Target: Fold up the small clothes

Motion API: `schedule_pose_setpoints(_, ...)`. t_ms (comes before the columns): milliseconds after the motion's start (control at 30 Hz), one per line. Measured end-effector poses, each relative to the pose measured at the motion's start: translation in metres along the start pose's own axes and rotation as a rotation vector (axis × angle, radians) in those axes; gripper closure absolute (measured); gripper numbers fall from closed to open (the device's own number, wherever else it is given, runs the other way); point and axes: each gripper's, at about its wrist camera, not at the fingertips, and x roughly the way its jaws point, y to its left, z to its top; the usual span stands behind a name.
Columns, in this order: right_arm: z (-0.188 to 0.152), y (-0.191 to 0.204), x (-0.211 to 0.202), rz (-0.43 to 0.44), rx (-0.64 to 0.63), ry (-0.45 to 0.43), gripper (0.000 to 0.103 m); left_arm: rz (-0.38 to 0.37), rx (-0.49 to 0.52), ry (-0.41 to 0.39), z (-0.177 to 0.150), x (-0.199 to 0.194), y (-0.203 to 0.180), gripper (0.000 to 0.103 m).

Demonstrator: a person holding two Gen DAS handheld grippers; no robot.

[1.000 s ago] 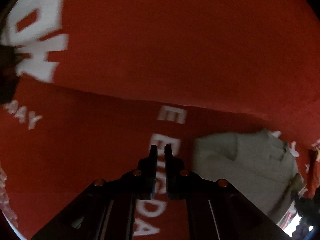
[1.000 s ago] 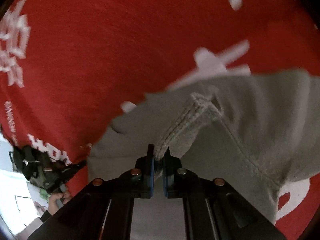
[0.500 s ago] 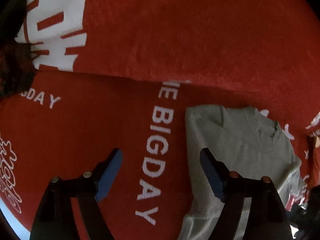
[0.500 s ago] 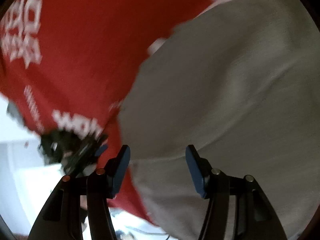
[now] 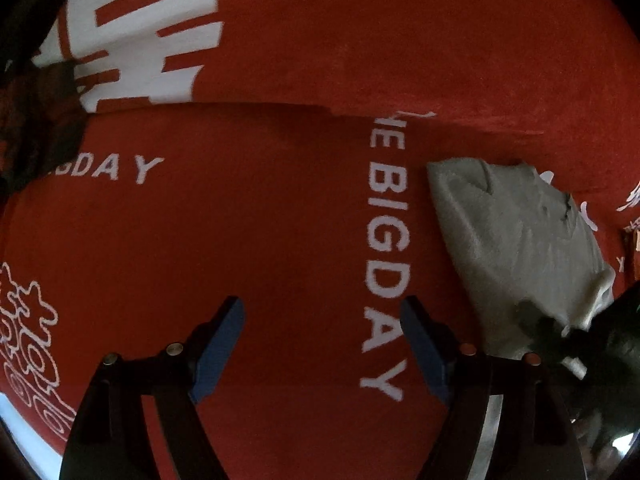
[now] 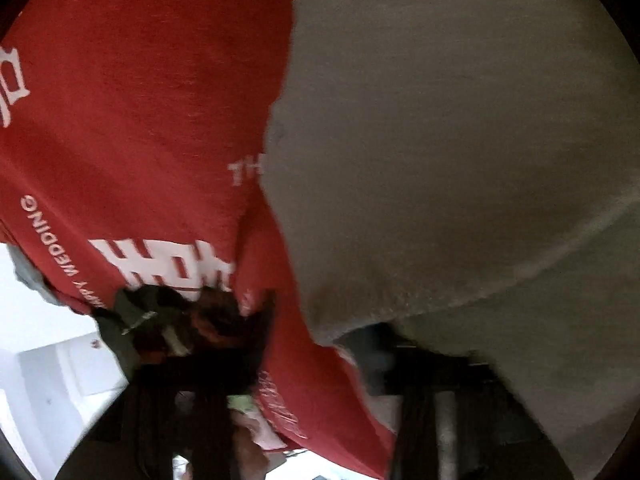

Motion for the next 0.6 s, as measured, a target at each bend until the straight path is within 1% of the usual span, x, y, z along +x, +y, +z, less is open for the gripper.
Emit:
schedule_pose_setpoints(67,0.0,0.022,0.011,-0.003,-0.107,0.027,0.093,0.0,-0.006,-0.007,-0.002,0.0,0.007,0.023)
schedule_pose_setpoints(100,-0.001,0.032,0.021,-0.014,-0.177,0.069,0.093,0.0,-0.009,-0.005,-0.003,0.001,0.009,0.023)
schedule_pose_setpoints(133,-0.003,0.035,0.03,-0.029,-0.212,0.107,0.093,0.004,-0.014,0.002,-0.004,0.004,0.011,0.023)
schedule_pose_setpoints(167,-0.005,0.034,0.039,-0.062,-0.235,0.142,0.092,0.006,-0.018,0.009,-0.005,0.006,0.012,0.023)
schedule_pose_setpoints(200,-0.009,0.03,0.05,-0.151,-0.265,0.193,0.088,0.007,-0.024,0.016,-0.007,0.009,0.013,0.023)
schedule_pose_setpoints(233,-0.011,0.028,0.055,-0.22,-0.279,0.216,0.087,0.004,-0.027,0.018,-0.007,0.01,0.012,0.023)
schedule_pose_setpoints(267,-0.014,0.027,0.057,-0.255,-0.285,0.235,0.082,0.001,-0.027,0.017,-0.007,0.01,0.012,0.023)
schedule_pose_setpoints(333,-0.02,0.029,0.044,-0.221,-0.292,0.255,0.063,-0.01,-0.021,0.016,-0.005,0.011,0.006,0.023)
schedule_pose_setpoints(367,-0.021,0.032,0.036,-0.216,-0.299,0.264,0.041,-0.016,-0.017,0.016,-0.003,0.012,0.002,0.023)
schedule_pose_setpoints(400,-0.023,0.036,0.023,-0.217,-0.314,0.262,0.039,-0.019,-0.014,0.016,-0.001,0.013,-0.001,0.023)
schedule_pose_setpoints(467,-0.019,0.039,-0.016,-0.255,-0.35,0.197,0.039,-0.031,-0.004,0.008,0.006,0.017,-0.014,0.023)
schedule_pose_setpoints(500,-0.011,0.034,-0.041,-0.295,-0.349,0.131,0.039,-0.035,0.0,0.004,0.01,0.018,-0.02,0.023)
schedule_pose_setpoints(567,0.006,0.025,-0.079,-0.359,-0.3,0.015,0.039,-0.036,0.011,-0.005,0.014,0.021,-0.032,0.023)
schedule_pose_setpoints(600,0.018,0.015,-0.104,-0.385,-0.251,-0.056,0.039,-0.028,0.018,-0.011,0.016,0.021,-0.039,0.023)
